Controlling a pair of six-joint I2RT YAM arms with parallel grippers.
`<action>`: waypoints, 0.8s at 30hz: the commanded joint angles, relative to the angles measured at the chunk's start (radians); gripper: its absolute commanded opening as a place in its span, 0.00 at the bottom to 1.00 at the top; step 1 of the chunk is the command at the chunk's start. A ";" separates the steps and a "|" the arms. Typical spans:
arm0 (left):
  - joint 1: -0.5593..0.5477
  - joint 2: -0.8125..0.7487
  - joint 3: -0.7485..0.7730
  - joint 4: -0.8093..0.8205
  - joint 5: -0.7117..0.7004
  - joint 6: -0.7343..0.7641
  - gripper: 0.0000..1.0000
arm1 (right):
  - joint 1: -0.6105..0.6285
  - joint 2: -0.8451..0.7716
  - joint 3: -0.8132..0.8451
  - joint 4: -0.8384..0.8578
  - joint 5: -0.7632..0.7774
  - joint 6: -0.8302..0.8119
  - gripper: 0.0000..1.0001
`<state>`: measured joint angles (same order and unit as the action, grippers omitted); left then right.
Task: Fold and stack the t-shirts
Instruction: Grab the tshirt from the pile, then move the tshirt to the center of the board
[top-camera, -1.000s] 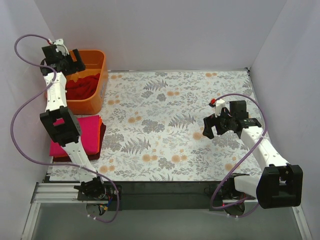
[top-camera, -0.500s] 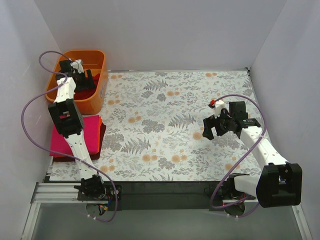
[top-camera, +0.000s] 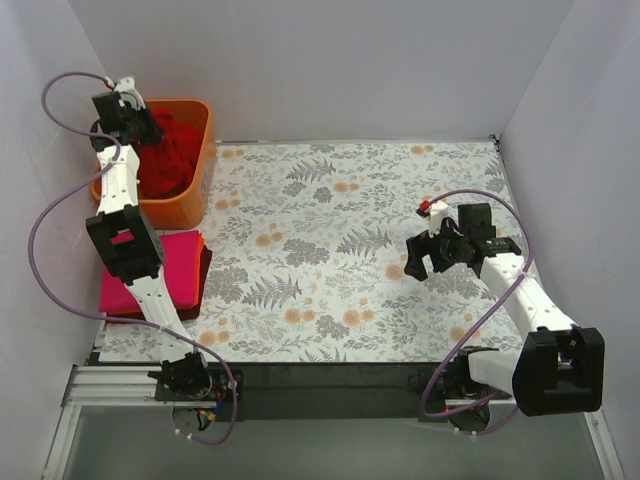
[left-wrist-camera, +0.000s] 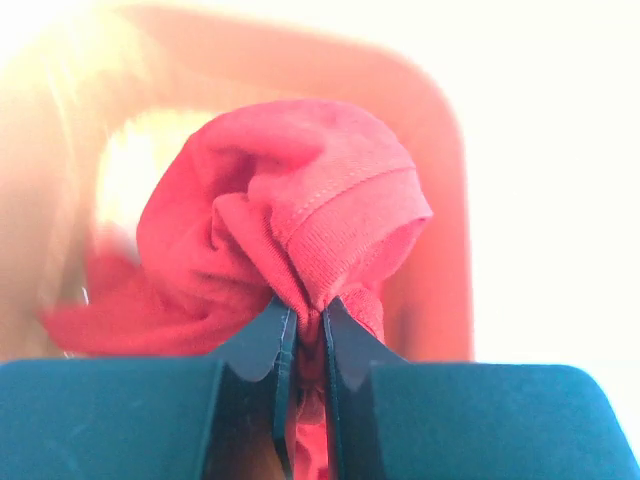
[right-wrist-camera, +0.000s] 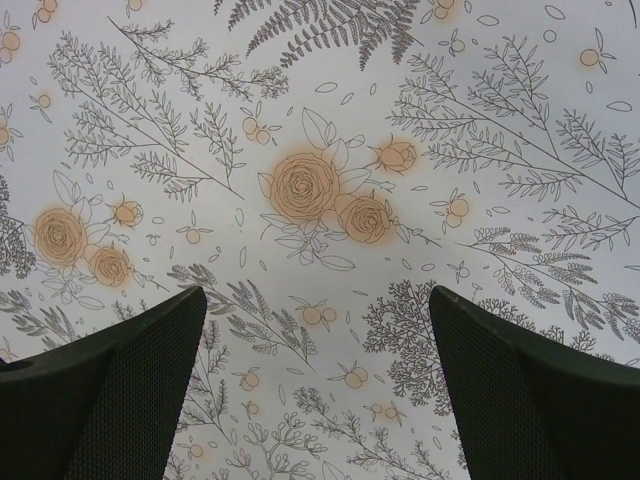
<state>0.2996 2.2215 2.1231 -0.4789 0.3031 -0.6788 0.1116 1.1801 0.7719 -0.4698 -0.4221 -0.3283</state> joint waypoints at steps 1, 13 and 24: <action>0.004 -0.230 0.103 0.241 0.105 -0.100 0.00 | -0.004 -0.031 -0.010 0.008 -0.029 -0.006 0.98; -0.266 -0.443 0.097 0.474 0.255 -0.287 0.00 | -0.004 -0.079 -0.014 0.010 -0.026 0.009 0.98; -0.375 -0.720 -0.555 0.318 0.350 -0.457 0.88 | -0.015 -0.145 0.050 -0.081 0.042 -0.023 0.98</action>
<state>-0.0872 1.5497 1.6993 -0.0059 0.6315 -1.1252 0.1040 1.0718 0.7712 -0.4904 -0.4053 -0.3222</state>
